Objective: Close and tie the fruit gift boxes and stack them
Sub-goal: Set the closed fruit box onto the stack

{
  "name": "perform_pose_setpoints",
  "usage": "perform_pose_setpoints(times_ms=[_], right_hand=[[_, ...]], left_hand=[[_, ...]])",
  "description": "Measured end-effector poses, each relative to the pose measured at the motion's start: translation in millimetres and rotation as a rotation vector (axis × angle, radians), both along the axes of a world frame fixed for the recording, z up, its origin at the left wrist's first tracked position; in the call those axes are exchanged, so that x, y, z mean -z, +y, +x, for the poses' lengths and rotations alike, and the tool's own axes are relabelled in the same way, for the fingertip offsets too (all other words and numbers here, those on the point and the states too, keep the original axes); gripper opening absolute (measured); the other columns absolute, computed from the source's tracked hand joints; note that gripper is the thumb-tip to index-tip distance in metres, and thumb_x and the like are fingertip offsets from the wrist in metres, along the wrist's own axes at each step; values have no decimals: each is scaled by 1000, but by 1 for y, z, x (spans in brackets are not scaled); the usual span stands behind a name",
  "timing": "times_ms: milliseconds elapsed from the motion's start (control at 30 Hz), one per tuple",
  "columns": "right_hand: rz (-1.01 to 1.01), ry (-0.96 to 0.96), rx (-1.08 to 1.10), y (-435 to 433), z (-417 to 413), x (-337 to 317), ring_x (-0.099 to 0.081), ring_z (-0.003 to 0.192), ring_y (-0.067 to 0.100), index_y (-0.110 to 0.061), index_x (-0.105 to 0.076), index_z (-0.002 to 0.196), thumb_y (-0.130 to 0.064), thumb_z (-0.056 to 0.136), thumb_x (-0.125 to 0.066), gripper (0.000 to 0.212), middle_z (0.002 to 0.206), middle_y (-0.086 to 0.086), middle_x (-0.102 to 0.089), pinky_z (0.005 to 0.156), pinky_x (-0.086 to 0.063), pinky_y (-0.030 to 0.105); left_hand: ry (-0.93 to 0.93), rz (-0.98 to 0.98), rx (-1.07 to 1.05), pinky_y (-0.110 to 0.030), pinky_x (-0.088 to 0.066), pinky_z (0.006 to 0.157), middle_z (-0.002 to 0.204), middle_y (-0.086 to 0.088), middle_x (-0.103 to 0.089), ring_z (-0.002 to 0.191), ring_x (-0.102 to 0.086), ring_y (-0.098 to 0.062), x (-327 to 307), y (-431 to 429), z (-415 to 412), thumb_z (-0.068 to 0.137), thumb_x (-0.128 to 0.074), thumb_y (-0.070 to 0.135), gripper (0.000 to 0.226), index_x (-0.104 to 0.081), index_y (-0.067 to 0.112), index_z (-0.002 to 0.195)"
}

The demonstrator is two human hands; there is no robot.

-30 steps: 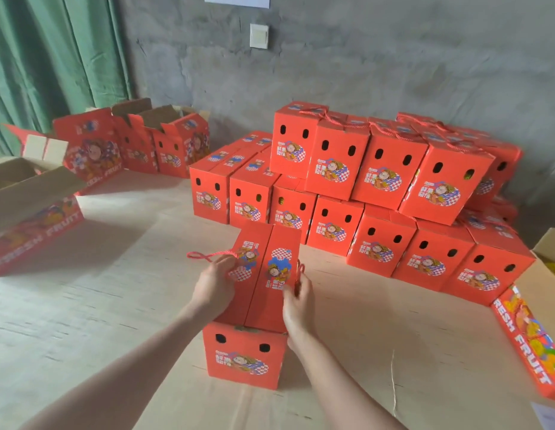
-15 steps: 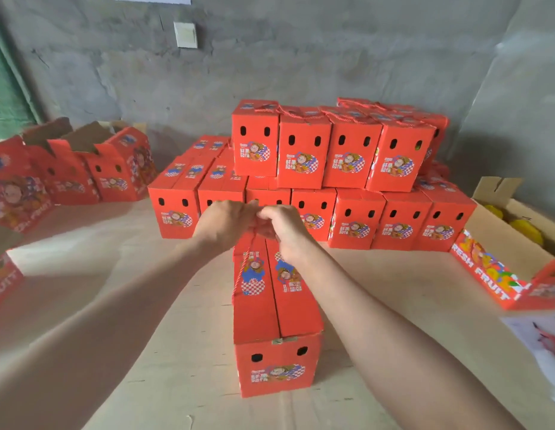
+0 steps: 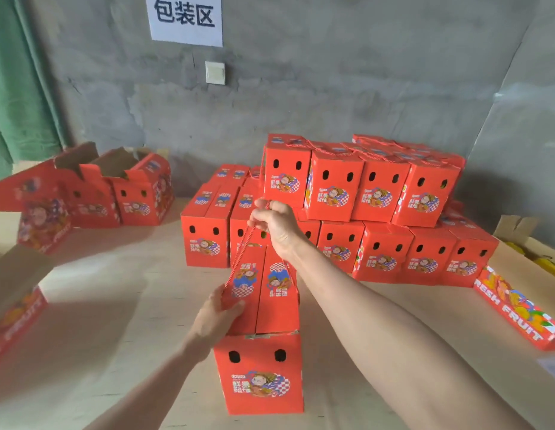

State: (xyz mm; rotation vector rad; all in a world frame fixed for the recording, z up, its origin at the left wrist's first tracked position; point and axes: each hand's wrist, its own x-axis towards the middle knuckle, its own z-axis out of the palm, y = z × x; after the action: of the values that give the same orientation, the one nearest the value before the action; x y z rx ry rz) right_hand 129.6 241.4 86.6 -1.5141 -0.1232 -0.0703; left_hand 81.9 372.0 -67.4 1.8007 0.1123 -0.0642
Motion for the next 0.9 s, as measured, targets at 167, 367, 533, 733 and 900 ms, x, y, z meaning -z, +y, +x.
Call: perform_pose_setpoints(times_ms=[167,367,533,733,900], right_hand=[[-206,19,-87,34,17,13,-58,64,14,7,-50,117,7,90,-48,27,71,7,-59,59,-44,15],[-878,396,-222,31,5,22,-51,33,10,1,-62,78,-16,91,-62,22,35,-3,-50,42,-39,18],[-494,253,73,34,16,3,-50,46,14,-4,-61,72,-5,93,-52,22,55,4,-51,40,-40,15],[-216,122,178,65,26,-22,-46,36,11,-6,-58,63,-1,90,-51,28,55,5,-51,51,-43,26],[-202,-149,171,74,27,-69,-42,44,16,-10,-56,56,-1,87,-52,33,55,6,-49,46,-40,22]], left_hand=[[-6,-27,-88,-42,-46,98,130,-9,-56,112,-58,-25,15,34,19,86,-68,20,66,-36,8,142],[-126,144,-138,-37,-40,103,138,-8,-49,124,-48,-23,25,11,31,88,-65,28,72,-27,12,147],[-134,-161,136,-34,-38,106,144,14,-34,133,-37,-13,30,33,2,71,-77,47,98,-13,38,144],[-457,28,82,-32,-46,100,148,2,-28,139,-32,-17,24,32,-27,47,-63,85,100,-44,45,136],[-566,87,75,-21,-50,88,139,5,-41,119,-51,-9,-25,48,-16,67,-71,66,59,-48,51,119]])
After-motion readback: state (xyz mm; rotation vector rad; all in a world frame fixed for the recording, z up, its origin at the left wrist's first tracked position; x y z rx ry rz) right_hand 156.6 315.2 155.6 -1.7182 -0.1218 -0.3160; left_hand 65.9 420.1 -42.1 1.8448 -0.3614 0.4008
